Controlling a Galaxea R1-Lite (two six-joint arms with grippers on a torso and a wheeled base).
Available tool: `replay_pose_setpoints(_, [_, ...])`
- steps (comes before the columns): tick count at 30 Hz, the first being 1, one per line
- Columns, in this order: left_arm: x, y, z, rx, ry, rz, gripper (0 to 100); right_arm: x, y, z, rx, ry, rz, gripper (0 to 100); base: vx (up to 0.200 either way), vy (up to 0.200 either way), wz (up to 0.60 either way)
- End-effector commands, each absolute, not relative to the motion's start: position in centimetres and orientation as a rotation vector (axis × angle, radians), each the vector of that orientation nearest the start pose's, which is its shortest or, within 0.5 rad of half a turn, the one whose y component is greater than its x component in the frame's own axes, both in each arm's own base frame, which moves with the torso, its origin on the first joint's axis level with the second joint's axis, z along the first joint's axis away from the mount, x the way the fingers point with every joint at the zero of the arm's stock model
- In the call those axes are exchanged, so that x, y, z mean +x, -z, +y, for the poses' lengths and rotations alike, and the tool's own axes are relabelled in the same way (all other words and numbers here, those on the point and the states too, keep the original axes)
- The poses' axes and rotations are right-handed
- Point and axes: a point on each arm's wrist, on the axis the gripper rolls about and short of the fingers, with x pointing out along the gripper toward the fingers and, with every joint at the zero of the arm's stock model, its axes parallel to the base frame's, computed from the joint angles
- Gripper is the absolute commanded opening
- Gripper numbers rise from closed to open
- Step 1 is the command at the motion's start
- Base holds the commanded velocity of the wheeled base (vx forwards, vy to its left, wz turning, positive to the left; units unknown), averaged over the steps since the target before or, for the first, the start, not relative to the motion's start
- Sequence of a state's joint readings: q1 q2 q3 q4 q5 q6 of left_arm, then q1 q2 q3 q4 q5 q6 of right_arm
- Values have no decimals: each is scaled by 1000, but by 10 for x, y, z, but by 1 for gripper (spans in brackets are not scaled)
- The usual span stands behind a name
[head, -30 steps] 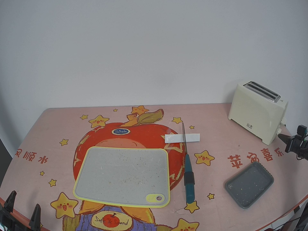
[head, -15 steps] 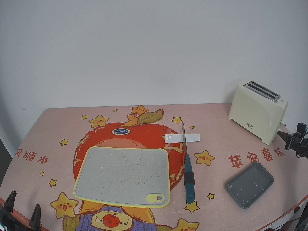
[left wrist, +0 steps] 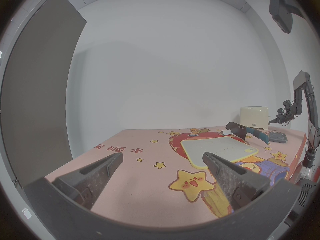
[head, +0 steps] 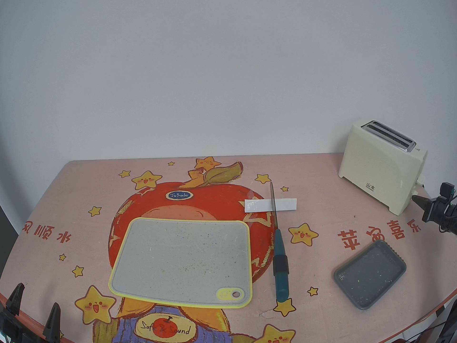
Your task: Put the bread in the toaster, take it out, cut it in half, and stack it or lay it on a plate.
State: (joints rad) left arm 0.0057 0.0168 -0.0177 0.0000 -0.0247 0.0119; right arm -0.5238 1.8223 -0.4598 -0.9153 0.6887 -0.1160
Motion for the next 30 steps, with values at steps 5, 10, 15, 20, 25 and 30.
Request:
replay_pose_setpoints(5, [-22, -76, -1, 12, 18, 4, 100, 245, -91, -123, 144, -189, 364, 0, 0, 0, 0])
replay_pose_setpoints(10, [-22, -76, -1, 12, 20, 4, 100, 245, -91, -124, 144, -186, 365, 0, 0, 0, 0])
replay_pose_setpoints(15, [-22, -76, -1, 12, 20, 4, 100, 246, -92, -124, 139, -185, 359, 0, 0, 0, 0])
replay_pose_setpoints(20, [-22, -76, -1, 12, 18, 4, 100, 246, -91, -124, 140, -181, 362, 0, 0, 0, 0])
replay_pose_setpoints(25, [-22, -76, -1, 12, 18, 4, 100, 246, -91, -124, 138, -171, 367, 0, 0, 0, 0])
replay_pose_setpoints(30, [-22, -76, -1, 12, 18, 4, 100, 246, -90, -123, 139, -169, 369, 0, 0, 0, 0])
